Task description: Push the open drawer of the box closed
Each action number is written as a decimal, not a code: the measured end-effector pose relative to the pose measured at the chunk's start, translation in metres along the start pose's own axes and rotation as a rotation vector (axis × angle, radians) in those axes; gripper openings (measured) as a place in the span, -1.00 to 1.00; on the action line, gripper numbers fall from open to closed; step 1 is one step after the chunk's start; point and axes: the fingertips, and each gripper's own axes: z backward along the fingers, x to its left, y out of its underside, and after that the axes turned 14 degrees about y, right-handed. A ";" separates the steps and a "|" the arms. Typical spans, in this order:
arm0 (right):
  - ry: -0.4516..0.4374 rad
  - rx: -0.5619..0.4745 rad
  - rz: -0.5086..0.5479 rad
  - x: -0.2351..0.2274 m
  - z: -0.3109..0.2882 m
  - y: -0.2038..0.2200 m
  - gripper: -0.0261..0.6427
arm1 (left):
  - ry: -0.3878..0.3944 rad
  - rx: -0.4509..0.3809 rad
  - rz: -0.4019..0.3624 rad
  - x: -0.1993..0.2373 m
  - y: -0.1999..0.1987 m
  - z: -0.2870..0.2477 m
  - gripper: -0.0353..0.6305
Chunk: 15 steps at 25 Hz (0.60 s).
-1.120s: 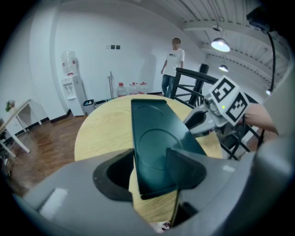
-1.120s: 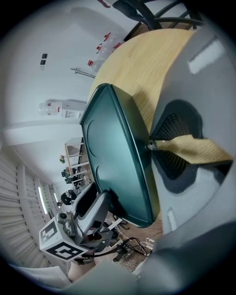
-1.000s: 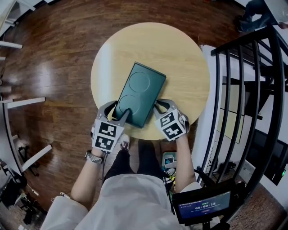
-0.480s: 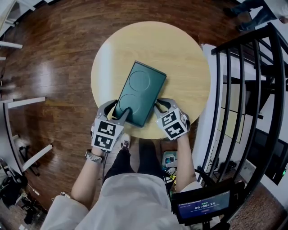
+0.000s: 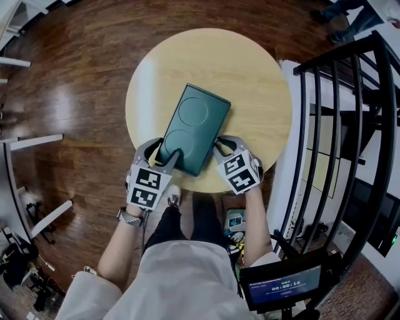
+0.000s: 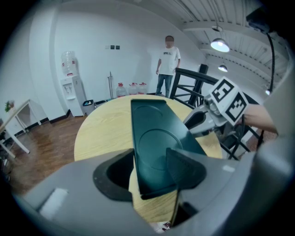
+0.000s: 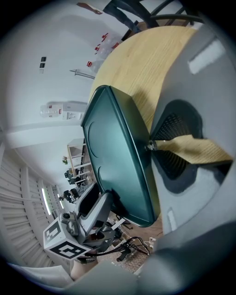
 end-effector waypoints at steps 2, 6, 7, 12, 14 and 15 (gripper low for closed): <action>-0.001 0.001 -0.006 0.000 0.000 0.000 -0.71 | -0.001 -0.002 -0.004 0.000 0.000 0.000 -0.18; -0.001 0.002 -0.007 0.000 0.000 0.000 -0.72 | -0.001 -0.002 -0.006 -0.001 0.001 0.000 -0.18; -0.002 0.003 -0.006 0.001 0.000 0.000 -0.72 | -0.001 -0.001 -0.005 -0.001 0.001 0.000 -0.18; 0.005 -0.015 -0.044 -0.001 -0.002 0.002 -0.71 | -0.004 -0.003 0.011 0.000 -0.002 -0.002 -0.18; 0.013 -0.016 -0.068 -0.002 -0.003 0.007 -0.69 | -0.007 0.004 0.006 -0.001 -0.003 -0.005 -0.18; 0.020 -0.011 -0.071 -0.003 -0.004 0.010 -0.65 | -0.005 0.008 0.002 -0.001 -0.003 -0.006 -0.17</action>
